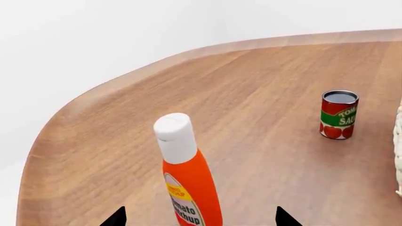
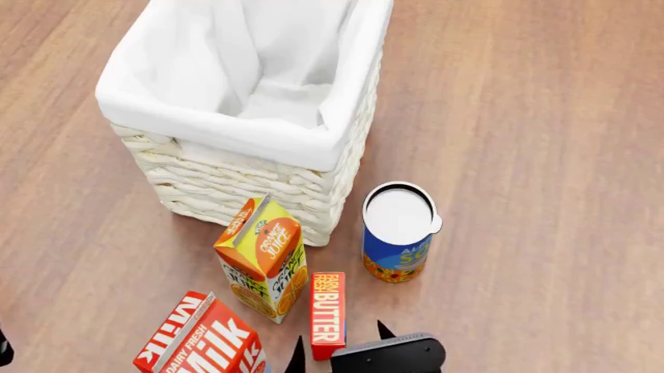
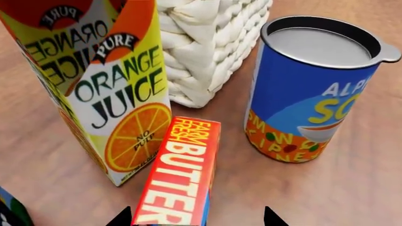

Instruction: Pick up the butter and put it in the basket.

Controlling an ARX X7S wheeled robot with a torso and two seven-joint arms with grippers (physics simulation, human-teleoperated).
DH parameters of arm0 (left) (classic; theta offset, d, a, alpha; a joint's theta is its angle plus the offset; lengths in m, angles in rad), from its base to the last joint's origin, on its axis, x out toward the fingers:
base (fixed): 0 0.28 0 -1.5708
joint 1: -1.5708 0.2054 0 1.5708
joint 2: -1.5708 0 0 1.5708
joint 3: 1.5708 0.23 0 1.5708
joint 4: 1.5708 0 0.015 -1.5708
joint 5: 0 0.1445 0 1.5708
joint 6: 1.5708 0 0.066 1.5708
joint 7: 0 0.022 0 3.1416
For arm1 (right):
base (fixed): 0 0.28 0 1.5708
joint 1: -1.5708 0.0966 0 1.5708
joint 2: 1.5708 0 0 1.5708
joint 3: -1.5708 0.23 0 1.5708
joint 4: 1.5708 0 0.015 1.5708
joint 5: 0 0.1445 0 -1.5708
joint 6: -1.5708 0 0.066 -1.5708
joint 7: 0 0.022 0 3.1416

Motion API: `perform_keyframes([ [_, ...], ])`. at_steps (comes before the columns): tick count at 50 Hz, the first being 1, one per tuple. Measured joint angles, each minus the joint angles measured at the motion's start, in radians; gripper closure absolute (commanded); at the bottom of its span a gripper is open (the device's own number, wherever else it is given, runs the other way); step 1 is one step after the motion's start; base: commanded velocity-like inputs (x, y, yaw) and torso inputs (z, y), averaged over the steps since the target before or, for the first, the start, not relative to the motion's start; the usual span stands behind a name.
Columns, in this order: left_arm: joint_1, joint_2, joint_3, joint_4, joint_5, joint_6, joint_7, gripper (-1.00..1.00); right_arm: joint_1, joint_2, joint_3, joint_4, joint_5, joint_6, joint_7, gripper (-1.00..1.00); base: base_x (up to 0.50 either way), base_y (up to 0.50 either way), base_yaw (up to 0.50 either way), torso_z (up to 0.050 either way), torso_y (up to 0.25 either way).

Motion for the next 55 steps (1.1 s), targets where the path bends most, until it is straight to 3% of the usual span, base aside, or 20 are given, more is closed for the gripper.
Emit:
perform_keyframes([
  [4, 0.001, -0.001, -0.001, 0.003, -0.003, -0.001, -0.001, -1.00, 0.005, 0.000, -0.003, 0.007, 0.002, -0.001, 0.000, -1.00, 0.00, 0.00, 0.00, 0.000, 0.000],
  [5, 0.001, -0.001, -0.001, 0.004, -0.004, -0.002, -0.001, -1.00, 0.005, 0.000, -0.004, 0.008, 0.003, -0.002, 0.001, 1.00, 0.00, 0.00, 0.00, 0.000, 0.000],
  [29, 0.002, -0.003, 0.004, 0.008, -0.010, -0.004, -0.010, -1.00, -0.027, 0.030, -0.023, -0.049, 0.040, 0.006, 0.035, 1.00, 0.00, 0.00, 0.00, 0.000, 0.000],
  [55, 0.002, -0.005, 0.014, 0.006, -0.010, 0.003, -0.017, -1.00, -0.175, 0.127, -0.053, -0.445, 0.008, 0.154, 0.154, 1.00, 0.00, 0.00, 0.00, 0.000, 0.001],
])
